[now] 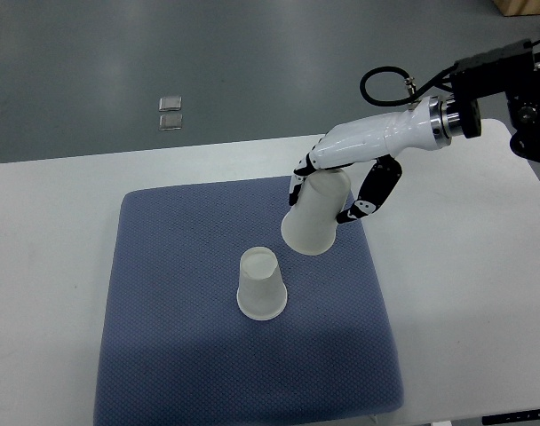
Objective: Stack paper cups
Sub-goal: 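Lift the cup with the right hand and carry it over the upside-down cup, then lower the held cup onto the upside-down cup with the right hand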
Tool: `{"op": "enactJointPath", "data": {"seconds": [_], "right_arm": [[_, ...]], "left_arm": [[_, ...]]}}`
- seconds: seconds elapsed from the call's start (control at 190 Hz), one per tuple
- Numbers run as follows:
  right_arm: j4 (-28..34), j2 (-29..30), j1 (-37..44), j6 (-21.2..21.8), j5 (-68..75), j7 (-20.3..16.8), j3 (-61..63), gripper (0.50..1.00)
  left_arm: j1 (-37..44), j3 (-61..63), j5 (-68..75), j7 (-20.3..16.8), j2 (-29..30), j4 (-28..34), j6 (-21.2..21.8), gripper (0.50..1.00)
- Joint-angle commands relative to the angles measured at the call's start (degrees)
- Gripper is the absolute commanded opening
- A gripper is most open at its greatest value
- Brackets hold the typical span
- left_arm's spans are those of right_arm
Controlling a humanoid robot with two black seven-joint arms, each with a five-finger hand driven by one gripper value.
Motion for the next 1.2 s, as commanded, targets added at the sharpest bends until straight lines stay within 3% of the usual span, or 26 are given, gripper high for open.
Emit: {"op": "enactJointPath", "data": {"seconds": [0.0, 0.132, 0.326, 1.195], "right_arm": [[0.7, 2.9, 2.0, 0.3, 0.3, 0.0, 0.0, 0.725], [0.5, 6.5, 3.1, 0.5, 0.4, -0.2, -0.1, 0.693], [-1.3, 10.9, 3.5, 0.6, 0.4, -0.7, -0.7, 0.693], [-4.5, 14.0, 2.6, 0.3, -0.3, -1.5, -3.4, 0.713]], "left_arm": [[0.0, 0.0, 0.0, 0.0, 0.0, 0.0, 0.0, 1.0], [0.0, 0.0, 0.0, 0.0, 0.0, 0.0, 0.0, 1.0], [0.0, 0.0, 0.0, 0.0, 0.0, 0.0, 0.0, 1.0], [0.0, 0.0, 0.0, 0.0, 0.0, 0.0, 0.0, 1.0]]}}
